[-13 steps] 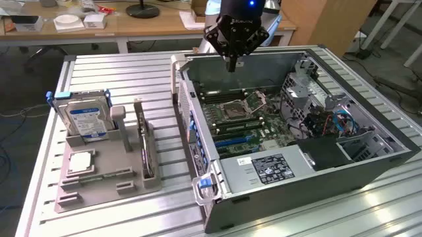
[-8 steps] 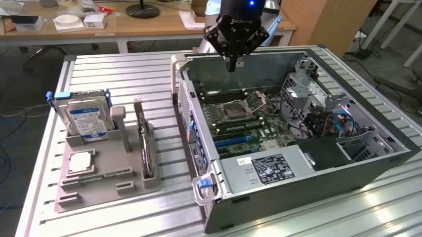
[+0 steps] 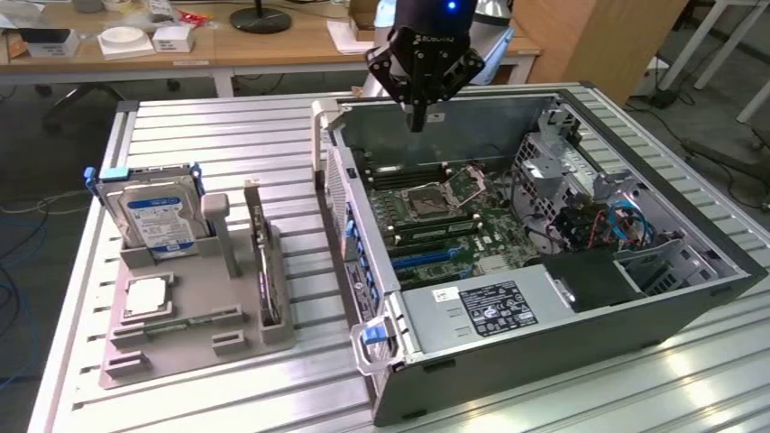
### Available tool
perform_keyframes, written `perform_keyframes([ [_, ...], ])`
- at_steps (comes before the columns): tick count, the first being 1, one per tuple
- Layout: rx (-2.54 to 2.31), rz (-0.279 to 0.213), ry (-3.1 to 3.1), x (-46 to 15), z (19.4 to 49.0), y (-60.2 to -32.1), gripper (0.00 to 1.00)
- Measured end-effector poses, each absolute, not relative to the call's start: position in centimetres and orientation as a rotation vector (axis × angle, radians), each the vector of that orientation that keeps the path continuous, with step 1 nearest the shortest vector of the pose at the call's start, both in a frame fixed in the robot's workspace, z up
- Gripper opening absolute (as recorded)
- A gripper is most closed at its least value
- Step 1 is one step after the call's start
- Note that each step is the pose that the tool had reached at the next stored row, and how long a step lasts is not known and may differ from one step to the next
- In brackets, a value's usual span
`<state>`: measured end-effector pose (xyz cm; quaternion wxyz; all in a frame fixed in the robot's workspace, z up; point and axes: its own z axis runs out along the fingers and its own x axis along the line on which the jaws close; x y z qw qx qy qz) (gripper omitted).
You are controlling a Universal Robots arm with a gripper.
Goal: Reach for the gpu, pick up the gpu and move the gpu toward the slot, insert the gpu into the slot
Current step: 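Reach for the gpu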
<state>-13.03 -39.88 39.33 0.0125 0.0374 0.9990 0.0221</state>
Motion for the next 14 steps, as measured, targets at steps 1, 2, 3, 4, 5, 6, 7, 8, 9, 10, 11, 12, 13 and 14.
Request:
perform_keyframes([
  [1, 0.117, 0.069, 3.114, -13.2, 39.3, -39.9, 0.1],
  [2, 0.116, 0.069, 3.114, -13.3, 39.3, -39.9, 0.1],
  [3, 0.117, 0.069, 3.114, -13.4, 39.3, -39.9, 0.1],
  [4, 0.117, 0.069, 3.114, -13.5, 39.3, -39.9, 0.1],
  [5, 0.117, 0.069, 3.114, -13.6, 39.3, -39.9, 0.1],
  [6, 0.117, 0.069, 3.114, -13.7, 39.3, -39.9, 0.1],
  [7, 0.117, 0.069, 3.114, -13.8, 39.3, -39.9, 0.1],
  [8, 0.117, 0.069, 3.114, -13.9, 39.3, -39.9, 0.1],
  [9, 0.117, 0.069, 3.114, -14.0, 39.3, -39.9, 0.1],
  [10, 0.117, 0.069, 3.114, -14.1, 39.3, -39.9, 0.1],
  [11, 0.117, 0.069, 3.114, -14.2, 39.3, -39.9, 0.1],
  [12, 0.117, 0.069, 3.114, -14.3, 39.3, -39.9, 0.1],
  [13, 0.117, 0.069, 3.114, -14.5, 39.3, -39.9, 0.1],
  [14, 0.117, 0.069, 3.114, -14.5, 39.3, -39.9, 0.1],
])
